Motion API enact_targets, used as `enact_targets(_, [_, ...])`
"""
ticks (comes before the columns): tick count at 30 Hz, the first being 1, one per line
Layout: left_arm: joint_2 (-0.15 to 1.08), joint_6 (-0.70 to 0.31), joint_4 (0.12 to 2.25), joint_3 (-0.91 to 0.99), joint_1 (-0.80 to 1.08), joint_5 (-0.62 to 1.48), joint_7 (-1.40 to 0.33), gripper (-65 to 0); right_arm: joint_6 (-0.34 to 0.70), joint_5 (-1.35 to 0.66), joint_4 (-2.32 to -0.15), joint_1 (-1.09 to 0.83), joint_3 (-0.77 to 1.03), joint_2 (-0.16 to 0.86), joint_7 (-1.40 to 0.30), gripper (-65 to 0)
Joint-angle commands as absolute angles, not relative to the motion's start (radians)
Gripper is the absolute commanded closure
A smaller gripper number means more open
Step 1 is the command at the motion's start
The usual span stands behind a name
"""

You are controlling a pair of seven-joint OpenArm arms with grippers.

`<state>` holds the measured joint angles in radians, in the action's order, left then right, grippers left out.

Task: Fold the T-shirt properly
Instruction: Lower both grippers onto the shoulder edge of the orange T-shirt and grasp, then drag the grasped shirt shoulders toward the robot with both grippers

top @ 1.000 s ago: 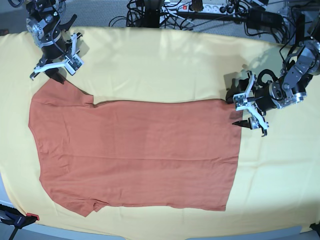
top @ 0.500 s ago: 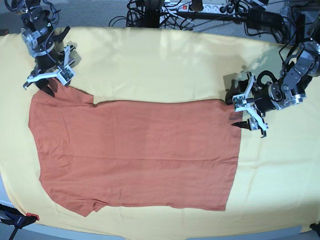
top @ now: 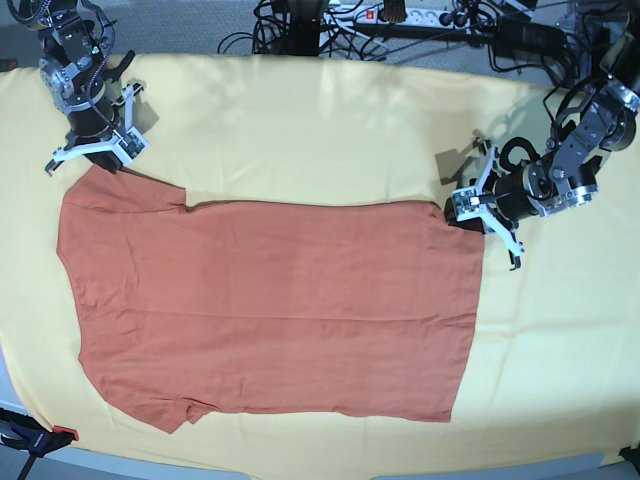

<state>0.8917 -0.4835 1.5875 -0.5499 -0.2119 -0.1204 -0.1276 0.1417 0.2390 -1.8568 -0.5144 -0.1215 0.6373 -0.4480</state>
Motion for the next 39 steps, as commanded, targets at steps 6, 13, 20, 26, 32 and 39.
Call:
enact_targets(6, [0.974, -0.472, 1.633, -0.540, -0.269, -0.048, -0.138, 0.0, 0.120, 0.262, -1.967, -0.540, -0.116, 0.706, -0.523, 0.0])
enact_targets(13, [1.026, -0.648, 1.677, -0.540, -0.262, 0.163, -0.261, 0.0, 0.105, 0.266, -2.101, -0.669, -0.116, 0.715, -0.590, 0.0])
enact_targets(20, [1.153, -0.698, 1.726, -0.540, -0.199, 0.440, -0.297, 0.0, 0.132, 0.270, -2.167, -0.814, -0.116, 0.715, -0.651, 0.0])
enact_targets(26, [1.258, -0.698, 1.811, -0.540, -0.060, 0.519, -0.303, 0.0, 0.132, 0.269, -2.219, -0.895, -0.116, 0.716, -0.683, 0.0])
enact_targets(32, [1.317, -0.698, 1.913, -0.540, 0.072, 0.536, -0.428, 0.0, 0.131, 0.270, -2.253, -0.987, -0.116, 0.715, -0.710, 0.0])
enact_targets(39, [1.338, -0.698, 1.977, -0.540, 0.088, 0.528, -0.427, 0.0, 0.131, 0.269, -2.263, -1.079, -0.116, 0.715, -0.726, 0.0])
